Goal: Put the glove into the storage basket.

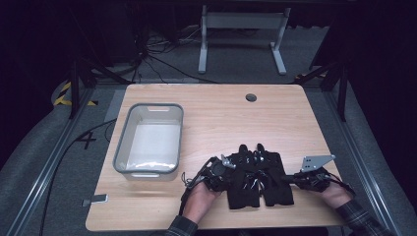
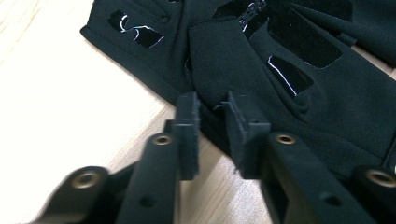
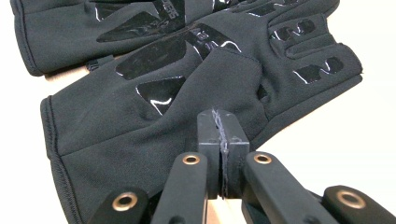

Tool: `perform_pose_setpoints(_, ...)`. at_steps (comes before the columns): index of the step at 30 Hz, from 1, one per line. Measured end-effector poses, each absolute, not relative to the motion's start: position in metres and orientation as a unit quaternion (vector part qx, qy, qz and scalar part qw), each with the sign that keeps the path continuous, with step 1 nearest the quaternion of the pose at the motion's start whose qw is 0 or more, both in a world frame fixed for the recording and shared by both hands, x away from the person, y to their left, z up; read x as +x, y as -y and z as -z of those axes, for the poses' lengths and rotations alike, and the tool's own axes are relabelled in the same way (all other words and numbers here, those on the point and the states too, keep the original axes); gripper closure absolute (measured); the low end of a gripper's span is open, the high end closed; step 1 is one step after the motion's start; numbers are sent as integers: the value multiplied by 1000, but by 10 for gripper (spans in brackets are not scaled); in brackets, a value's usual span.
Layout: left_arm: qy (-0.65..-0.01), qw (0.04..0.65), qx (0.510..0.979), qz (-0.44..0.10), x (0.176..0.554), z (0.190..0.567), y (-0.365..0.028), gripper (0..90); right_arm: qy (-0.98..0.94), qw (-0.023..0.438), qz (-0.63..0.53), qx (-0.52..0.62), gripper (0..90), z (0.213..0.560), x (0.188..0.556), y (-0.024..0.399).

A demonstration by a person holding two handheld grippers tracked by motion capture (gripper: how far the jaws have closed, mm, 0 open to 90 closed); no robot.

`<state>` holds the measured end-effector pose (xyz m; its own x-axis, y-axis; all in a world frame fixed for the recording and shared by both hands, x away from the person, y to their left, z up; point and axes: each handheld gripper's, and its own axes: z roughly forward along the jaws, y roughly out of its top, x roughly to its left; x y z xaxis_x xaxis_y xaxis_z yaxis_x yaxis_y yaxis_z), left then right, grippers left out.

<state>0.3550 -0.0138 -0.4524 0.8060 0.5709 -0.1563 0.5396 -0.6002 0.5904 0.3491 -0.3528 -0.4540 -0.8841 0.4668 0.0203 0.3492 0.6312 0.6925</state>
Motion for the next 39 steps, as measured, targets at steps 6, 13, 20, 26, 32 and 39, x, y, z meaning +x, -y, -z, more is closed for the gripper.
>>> perform_pose_setpoints(6, -320, 330, 888, -13, 357, 450, 12, 876, -900, 77, -364, 225, 900, 454, 350, 352)
perform_pose_setpoints(13, -324, 341, 882, -1, 358, 446, 11, 900, -901, 75, -365, 224, 900, 455, 350, 352)
perform_pose_setpoints(20, -329, 362, 872, -20, 361, 443, 11, 715, -901, 75, -364, 224, 900, 455, 350, 352)
perform_pose_setpoints(26, -324, 338, 883, -33, 364, 451, 21, 585, -900, 76, -365, 224, 900, 455, 350, 352)
perform_pose_setpoints(32, -319, 319, 891, -54, 363, 451, 25, 789, -900, 77, -365, 224, 900, 455, 350, 352)
perform_pose_setpoints(39, -318, 332, 887, -46, 362, 444, 25, 841, -901, 76, -365, 223, 900, 455, 350, 351)
